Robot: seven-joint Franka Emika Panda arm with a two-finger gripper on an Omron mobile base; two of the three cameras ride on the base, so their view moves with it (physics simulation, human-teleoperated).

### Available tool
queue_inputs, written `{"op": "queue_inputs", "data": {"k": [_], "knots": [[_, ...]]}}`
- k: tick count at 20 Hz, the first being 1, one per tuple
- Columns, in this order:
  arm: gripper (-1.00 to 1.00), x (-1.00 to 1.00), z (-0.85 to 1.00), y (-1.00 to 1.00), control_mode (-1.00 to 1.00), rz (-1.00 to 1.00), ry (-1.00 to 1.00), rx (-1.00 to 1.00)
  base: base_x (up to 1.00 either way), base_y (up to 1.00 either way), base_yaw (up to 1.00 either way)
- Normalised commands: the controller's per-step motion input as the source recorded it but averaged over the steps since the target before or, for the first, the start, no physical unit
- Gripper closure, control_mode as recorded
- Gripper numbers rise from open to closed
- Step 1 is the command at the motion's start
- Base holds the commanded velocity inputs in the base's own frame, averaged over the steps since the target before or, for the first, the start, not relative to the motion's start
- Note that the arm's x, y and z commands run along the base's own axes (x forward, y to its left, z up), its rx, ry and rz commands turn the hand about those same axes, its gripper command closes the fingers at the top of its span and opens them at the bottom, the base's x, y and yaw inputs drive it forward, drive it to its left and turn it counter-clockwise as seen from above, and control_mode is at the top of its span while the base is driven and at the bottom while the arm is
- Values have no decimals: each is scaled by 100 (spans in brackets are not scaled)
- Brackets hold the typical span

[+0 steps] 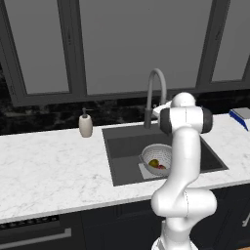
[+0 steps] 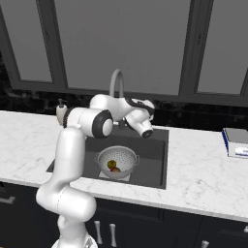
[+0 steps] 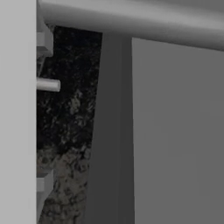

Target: Put the colander in the sink, put the mango, kiwi in the colander, and turn on the sink faucet and pour water over the colander.

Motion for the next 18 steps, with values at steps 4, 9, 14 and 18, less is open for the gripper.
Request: {"op": "queue_inputs", "data": {"k": [4, 9, 14, 18], "knots": [[-100, 14, -8, -8, -100, 0, 4, 0, 0, 0, 0], [-100, 14, -11, -13, -100, 0, 4, 0, 0, 0, 0], [-100, 17, -1, -4, -100, 0, 0, 0, 0, 0, 0], [-100, 12, -4, 0, -100, 0, 0, 0, 0, 0, 0]]}}
